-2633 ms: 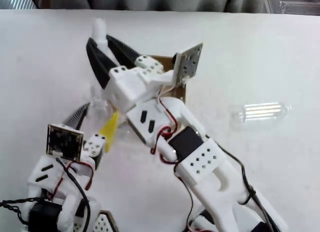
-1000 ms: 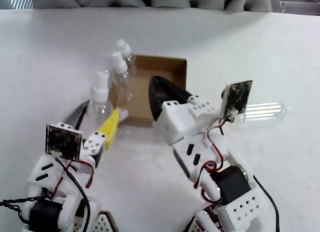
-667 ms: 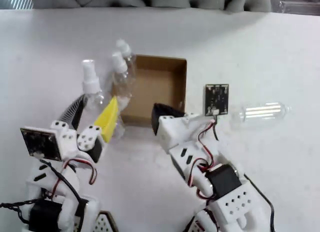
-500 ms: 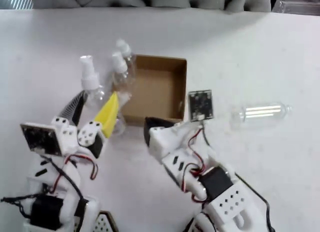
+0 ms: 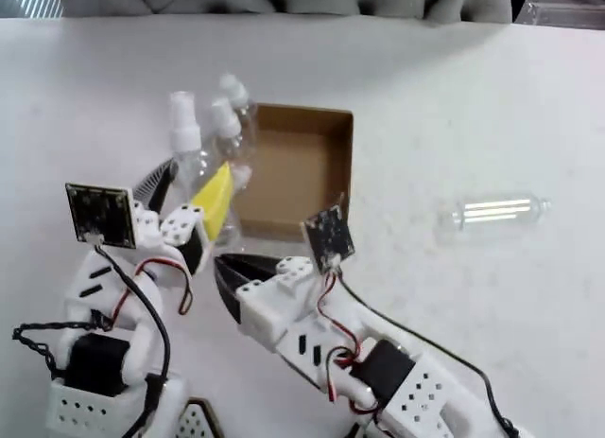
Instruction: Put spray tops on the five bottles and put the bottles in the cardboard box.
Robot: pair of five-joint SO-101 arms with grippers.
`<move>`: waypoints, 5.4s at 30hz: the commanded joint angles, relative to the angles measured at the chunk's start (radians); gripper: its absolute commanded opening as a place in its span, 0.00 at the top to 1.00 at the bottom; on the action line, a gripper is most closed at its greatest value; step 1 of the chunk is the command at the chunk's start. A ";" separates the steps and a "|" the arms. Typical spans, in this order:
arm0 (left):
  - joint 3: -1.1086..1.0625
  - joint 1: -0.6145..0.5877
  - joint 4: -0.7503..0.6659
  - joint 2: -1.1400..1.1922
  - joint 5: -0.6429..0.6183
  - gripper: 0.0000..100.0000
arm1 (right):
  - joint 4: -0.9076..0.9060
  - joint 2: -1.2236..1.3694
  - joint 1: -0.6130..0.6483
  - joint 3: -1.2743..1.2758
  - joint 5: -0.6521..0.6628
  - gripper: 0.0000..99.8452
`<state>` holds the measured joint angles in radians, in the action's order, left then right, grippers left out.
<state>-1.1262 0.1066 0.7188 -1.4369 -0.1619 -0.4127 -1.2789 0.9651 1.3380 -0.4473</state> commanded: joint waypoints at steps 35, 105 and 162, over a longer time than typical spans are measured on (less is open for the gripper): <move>0.061 0.087 0.074 -0.170 -0.006 0.96 | 0.516 0.067 -0.065 0.233 0.026 0.98; -0.163 -0.035 -1.131 0.941 0.072 0.98 | 0.185 0.065 -0.321 0.351 0.247 0.98; -0.302 -0.047 -1.197 0.980 0.135 0.77 | 0.185 0.067 -0.325 0.351 0.247 0.98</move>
<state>-1.4316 0.0683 -0.4810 -0.4457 -0.0345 -0.2240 -1.2175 0.6506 1.6817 -0.2033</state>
